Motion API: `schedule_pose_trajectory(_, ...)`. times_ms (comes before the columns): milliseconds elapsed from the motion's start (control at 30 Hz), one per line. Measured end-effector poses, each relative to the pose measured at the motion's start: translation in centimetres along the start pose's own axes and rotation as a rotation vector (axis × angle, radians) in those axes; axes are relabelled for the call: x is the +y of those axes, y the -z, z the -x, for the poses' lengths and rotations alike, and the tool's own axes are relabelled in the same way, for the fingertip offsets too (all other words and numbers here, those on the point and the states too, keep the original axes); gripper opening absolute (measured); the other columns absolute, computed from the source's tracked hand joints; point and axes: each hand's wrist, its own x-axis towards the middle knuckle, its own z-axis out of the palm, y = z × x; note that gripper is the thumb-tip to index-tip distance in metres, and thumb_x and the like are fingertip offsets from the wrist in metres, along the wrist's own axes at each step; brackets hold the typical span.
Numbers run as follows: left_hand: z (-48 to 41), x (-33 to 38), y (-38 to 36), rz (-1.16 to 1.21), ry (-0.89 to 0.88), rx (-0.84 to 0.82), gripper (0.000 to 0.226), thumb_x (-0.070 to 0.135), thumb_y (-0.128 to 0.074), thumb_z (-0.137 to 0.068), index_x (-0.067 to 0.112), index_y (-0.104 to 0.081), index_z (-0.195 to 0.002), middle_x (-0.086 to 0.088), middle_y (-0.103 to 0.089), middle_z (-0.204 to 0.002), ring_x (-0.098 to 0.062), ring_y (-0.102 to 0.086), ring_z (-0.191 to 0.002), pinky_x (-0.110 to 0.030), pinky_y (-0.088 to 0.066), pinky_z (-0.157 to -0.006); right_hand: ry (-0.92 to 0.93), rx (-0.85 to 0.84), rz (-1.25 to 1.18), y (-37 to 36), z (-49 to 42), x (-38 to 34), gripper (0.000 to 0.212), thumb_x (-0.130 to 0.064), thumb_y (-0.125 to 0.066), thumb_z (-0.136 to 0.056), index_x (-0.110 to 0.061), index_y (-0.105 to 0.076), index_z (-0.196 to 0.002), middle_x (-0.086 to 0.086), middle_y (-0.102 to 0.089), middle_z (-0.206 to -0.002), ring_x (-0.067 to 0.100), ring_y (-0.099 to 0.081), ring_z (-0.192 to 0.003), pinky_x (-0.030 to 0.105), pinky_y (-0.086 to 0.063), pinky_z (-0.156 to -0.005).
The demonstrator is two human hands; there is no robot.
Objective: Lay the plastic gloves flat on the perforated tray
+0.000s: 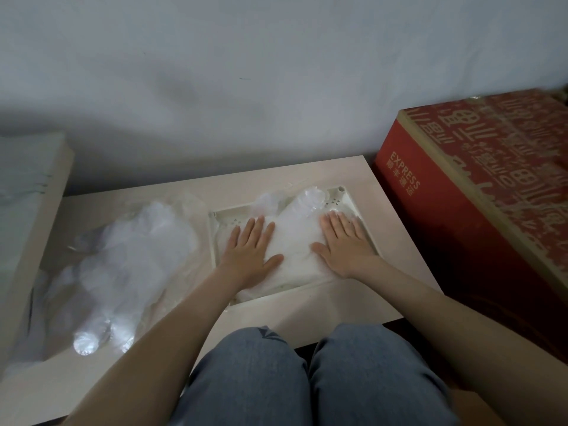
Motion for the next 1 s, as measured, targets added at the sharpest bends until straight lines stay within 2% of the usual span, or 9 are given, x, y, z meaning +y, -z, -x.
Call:
schedule_pose_trajectory(100, 0.1, -0.2, -0.1, 0.025, -0.010, 0.029, 0.099, 0.072, 0.019, -0.065, 0.021, 0.018, -0.150, -0.004, 0.024, -0.158, -0.020, 0.020, -0.146, -0.039, 0.012, -0.116, -0.064, 0.003, 0.014, 0.2, 0.4, 0.7, 0.069, -0.054, -0.007, -0.099, -0.013, 0.015, -0.151, 0.006, 0.019, -0.159, 0.022, 0.022, -0.145, 0.039, 0.017, -0.115)
schedule_pose_trajectory(200, 0.6, -0.3, 0.6, 0.094, -0.058, 0.106, 0.100, 0.074, 0.017, -0.072, 0.018, 0.004, -0.154, -0.004, 0.016, -0.160, -0.021, 0.013, -0.148, -0.039, 0.007, -0.117, -0.062, 0.097, -0.038, 0.9, 0.4, 0.8, 0.065, -0.048, -0.013, -0.101, -0.011, 0.000, -0.153, 0.006, 0.004, -0.161, 0.021, 0.010, -0.148, 0.041, 0.009, -0.117)
schedule_pose_trajectory(300, 2.1, -0.4, 2.6, 0.155, -0.146, 0.383, 0.066, 0.049, -0.020, -0.094, 0.009, -0.037, -0.144, -0.010, -0.025, -0.156, -0.028, -0.025, -0.140, -0.043, -0.025, -0.114, -0.041, 0.336, -0.063, 2.6, 0.3, 0.2, 0.069, -0.047, -0.010, -0.091, -0.010, -0.036, -0.144, 0.008, -0.036, -0.149, 0.023, -0.025, -0.140, 0.041, -0.011, -0.113)
schedule_pose_trajectory(367, 3.3, -1.2, 3.5, 0.117, -0.141, 0.681, 0.041, 0.025, -0.040, -0.091, 0.007, -0.054, -0.125, -0.013, -0.050, -0.136, -0.031, -0.045, -0.117, -0.045, -0.046, -0.096, -0.010, 0.400, -0.032, 3.9, 0.2, -0.8, 0.063, -0.042, -0.018, -0.088, -0.011, -0.044, -0.136, 0.006, -0.047, -0.137, 0.025, -0.036, -0.131, 0.039, -0.019, -0.107)
schedule_pose_trajectory(467, 4.8, -3.1, 3.4, 0.131, 0.120, 0.874, 0.031, 0.009, -0.058, -0.084, 0.002, -0.055, -0.114, -0.018, -0.056, -0.117, -0.038, -0.053, -0.101, -0.046, -0.047, -0.086, 0.040, 0.436, -0.017, 5.3, -0.1, -2.9, 0.048, -0.025, -0.046, -0.089, -0.012, -0.044, -0.136, 0.005, -0.047, -0.137, 0.028, -0.037, -0.127, 0.039, -0.023, -0.102)
schedule_pose_trajectory(600, 7.1, -5.7, 2.9, 0.180, 0.489, 0.503, 0.056, 0.036, -0.062, -0.089, 0.002, -0.045, -0.130, -0.018, -0.045, -0.133, -0.037, -0.045, -0.120, -0.046, -0.037, -0.099, 0.115, 0.431, -0.028, 6.5, -0.2, -6.1, 0.048, -0.022, -0.047, -0.088, -0.013, -0.042, -0.135, 0.004, -0.045, -0.137, 0.028, -0.038, -0.124, 0.038, -0.025, -0.099)
schedule_pose_trajectory(667, 7.7, -6.8, 2.2, 0.227, 0.525, 0.334, 0.048, 0.037, -0.052, -0.095, 0.006, -0.043, -0.130, -0.013, -0.047, -0.133, -0.031, -0.046, -0.120, -0.038, -0.039, -0.097, 0.159, 0.426, -0.041, 6.7, -0.2, -7.5, 0.047, -0.023, -0.045, -0.089, -0.015, -0.040, -0.135, 0.003, -0.043, -0.137, 0.026, -0.036, -0.124, 0.036, -0.024, -0.098)
schedule_pose_trajectory(800, 8.5, -7.5, 1.5, 0.242, 0.506, 0.263, 0.028, 0.012, -0.036, -0.097, 0.013, -0.053, -0.120, -0.007, -0.061, -0.116, -0.026, -0.059, -0.104, -0.032, -0.044, -0.078, 0.198, 0.380, -0.077, 6.9, -0.1, -8.9, 0.049, -0.025, -0.044, -0.092, -0.016, -0.036, -0.139, 0.002, -0.040, -0.140, 0.025, -0.032, -0.128, 0.036, -0.022, -0.102)
schedule_pose_trajectory(1000, 9.2, -8.2, 2.5, 0.241, 0.541, 0.367, 0.022, 0.011, -0.035, -0.097, 0.008, -0.057, -0.093, -0.011, -0.065, -0.097, -0.029, -0.061, -0.086, -0.034, -0.044, -0.067, 0.215, 0.324, -0.185, 7.7, 0.1, -9.7, 0.050, -0.025, -0.043, -0.093, -0.016, -0.035, -0.141, 0.001, -0.039, -0.141, 0.023, -0.029, -0.130, 0.034, -0.020, -0.105)
